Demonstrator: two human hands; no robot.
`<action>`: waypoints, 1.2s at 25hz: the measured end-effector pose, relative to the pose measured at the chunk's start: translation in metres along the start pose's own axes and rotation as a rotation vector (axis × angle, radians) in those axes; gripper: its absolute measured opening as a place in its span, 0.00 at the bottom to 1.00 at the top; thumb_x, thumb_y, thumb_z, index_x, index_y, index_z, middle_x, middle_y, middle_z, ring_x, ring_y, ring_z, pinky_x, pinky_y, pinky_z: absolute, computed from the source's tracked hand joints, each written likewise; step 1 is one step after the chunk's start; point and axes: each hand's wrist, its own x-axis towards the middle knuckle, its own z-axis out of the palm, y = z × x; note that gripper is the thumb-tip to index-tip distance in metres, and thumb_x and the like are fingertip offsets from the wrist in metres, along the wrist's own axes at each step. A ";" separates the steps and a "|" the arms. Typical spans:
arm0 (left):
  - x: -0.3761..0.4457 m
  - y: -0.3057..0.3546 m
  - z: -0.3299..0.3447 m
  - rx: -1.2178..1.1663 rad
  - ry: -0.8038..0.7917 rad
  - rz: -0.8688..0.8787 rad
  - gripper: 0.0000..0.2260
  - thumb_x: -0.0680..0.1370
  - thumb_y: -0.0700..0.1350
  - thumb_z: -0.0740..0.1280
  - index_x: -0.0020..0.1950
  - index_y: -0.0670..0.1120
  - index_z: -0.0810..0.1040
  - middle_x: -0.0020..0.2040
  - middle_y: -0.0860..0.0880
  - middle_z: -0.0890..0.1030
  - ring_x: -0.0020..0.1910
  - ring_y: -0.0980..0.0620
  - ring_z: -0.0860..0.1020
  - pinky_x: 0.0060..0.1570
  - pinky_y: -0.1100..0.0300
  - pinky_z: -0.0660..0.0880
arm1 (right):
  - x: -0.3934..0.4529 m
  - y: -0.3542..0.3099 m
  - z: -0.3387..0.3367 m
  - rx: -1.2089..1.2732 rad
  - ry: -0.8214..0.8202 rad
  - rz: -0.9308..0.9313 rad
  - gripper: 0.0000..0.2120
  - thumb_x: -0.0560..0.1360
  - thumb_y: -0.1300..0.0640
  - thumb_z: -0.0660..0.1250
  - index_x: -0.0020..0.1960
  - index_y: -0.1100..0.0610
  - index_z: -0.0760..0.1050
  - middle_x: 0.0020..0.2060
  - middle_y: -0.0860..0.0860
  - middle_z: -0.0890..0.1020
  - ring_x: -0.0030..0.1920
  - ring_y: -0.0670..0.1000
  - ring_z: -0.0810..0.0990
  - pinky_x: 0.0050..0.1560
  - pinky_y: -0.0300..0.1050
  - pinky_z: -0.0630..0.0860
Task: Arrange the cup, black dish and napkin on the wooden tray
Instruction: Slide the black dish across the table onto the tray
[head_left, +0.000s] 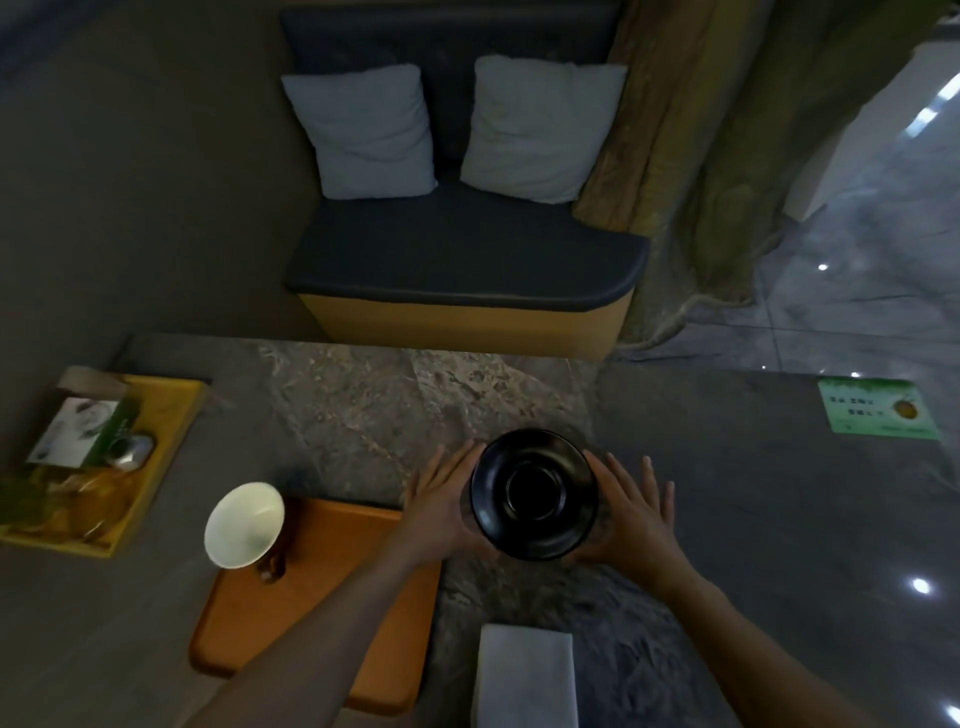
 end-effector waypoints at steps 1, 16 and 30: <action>-0.011 -0.001 -0.002 -0.012 0.008 -0.008 0.56 0.53 0.79 0.67 0.71 0.73 0.36 0.74 0.69 0.43 0.75 0.58 0.36 0.73 0.36 0.46 | -0.007 -0.007 0.001 -0.009 0.006 -0.007 0.59 0.50 0.20 0.66 0.68 0.26 0.30 0.79 0.45 0.48 0.74 0.54 0.28 0.70 0.66 0.31; -0.124 -0.050 -0.040 -0.043 0.066 0.042 0.58 0.57 0.64 0.79 0.77 0.63 0.47 0.79 0.59 0.53 0.79 0.51 0.44 0.76 0.40 0.49 | -0.080 -0.107 0.039 0.007 0.036 -0.063 0.61 0.48 0.16 0.62 0.69 0.29 0.29 0.79 0.48 0.47 0.74 0.56 0.30 0.71 0.67 0.32; -0.174 -0.105 -0.050 -0.129 0.126 0.178 0.50 0.57 0.69 0.78 0.74 0.64 0.57 0.73 0.63 0.64 0.74 0.62 0.59 0.75 0.52 0.56 | -0.114 -0.161 0.094 0.024 0.063 -0.035 0.58 0.50 0.16 0.61 0.70 0.28 0.32 0.79 0.48 0.51 0.75 0.55 0.32 0.71 0.65 0.32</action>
